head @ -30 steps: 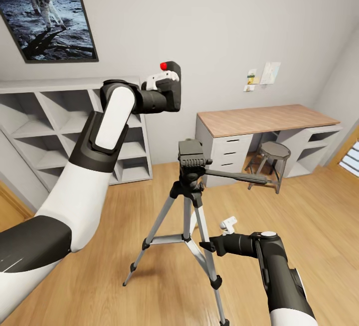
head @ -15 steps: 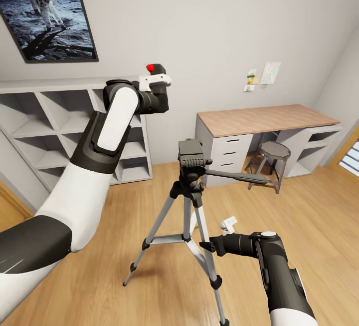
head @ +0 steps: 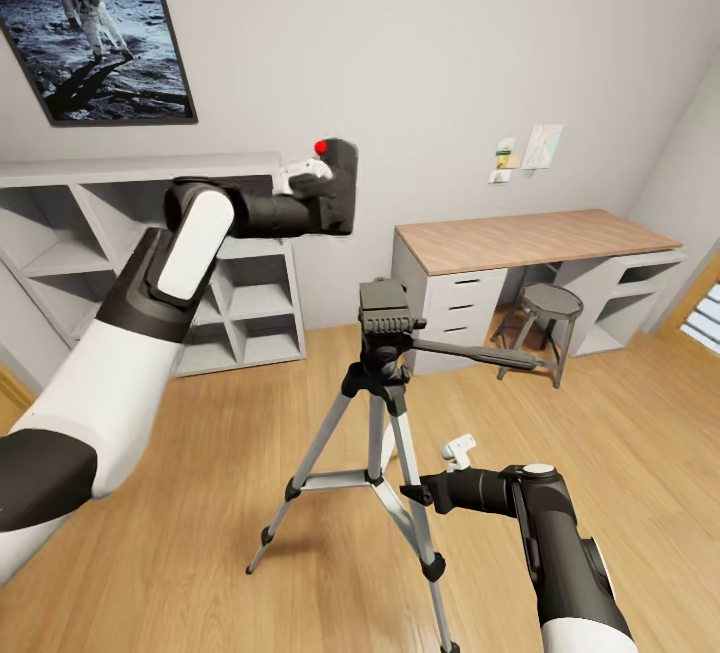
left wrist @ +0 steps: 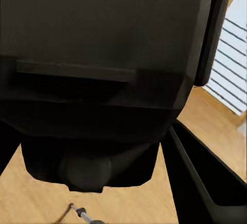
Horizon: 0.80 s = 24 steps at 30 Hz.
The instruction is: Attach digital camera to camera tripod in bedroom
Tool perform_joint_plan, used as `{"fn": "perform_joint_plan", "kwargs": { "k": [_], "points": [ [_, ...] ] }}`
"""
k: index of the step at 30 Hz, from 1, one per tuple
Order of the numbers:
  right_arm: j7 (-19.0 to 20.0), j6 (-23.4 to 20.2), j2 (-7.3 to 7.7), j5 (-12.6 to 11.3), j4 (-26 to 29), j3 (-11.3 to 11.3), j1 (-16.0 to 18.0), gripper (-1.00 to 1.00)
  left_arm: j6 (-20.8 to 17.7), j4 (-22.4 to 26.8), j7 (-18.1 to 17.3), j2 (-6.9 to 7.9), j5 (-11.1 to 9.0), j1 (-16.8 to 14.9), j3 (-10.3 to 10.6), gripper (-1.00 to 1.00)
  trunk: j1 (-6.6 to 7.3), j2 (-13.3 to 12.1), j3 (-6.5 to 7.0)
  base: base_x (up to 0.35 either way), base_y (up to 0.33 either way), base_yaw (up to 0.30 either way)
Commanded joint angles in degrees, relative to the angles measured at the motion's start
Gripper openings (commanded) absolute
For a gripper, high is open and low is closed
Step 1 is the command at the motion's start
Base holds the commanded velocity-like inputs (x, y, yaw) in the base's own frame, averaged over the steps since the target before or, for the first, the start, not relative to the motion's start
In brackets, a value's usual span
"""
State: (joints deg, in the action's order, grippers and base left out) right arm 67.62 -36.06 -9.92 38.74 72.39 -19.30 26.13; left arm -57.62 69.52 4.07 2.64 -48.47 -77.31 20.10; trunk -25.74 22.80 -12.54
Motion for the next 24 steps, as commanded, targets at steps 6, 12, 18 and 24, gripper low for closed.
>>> {"fn": "perform_joint_plan", "kwargs": {
  "k": [6,12,18,24],
  "points": [
    [0.49,-0.25,-0.08,0.90,0.02,-0.18,0.06,-1.00,7.02,1.20,-10.19,2.72,7.15,-0.45,-1.50,-1.00,-0.04,0.11,-0.13,0.000,0.000,0.000],
    [0.49,-0.24,-0.08,0.90,0.03,-0.21,0.06,-1.00,12.55,4.63,-9.28,2.90,10.29,-0.47,-1.61,-1.00,-0.04,0.11,-0.13,0.000,0.000,0.000],
    [0.49,-0.28,-0.08,0.86,0.07,-0.21,0.06,-1.00,14.06,5.99,-8.50,2.92,11.08,-0.47,-1.17,-1.00,-0.04,0.11,-0.13,0.000,0.000,0.000],
    [0.49,-0.32,-0.08,0.89,0.20,-0.19,0.06,-1.00,12.75,6.31,-10.32,3.67,10.15,-0.39,-1.09,-1.00,-0.04,0.11,-0.13,0.015,0.000,0.000]
  ]
}}
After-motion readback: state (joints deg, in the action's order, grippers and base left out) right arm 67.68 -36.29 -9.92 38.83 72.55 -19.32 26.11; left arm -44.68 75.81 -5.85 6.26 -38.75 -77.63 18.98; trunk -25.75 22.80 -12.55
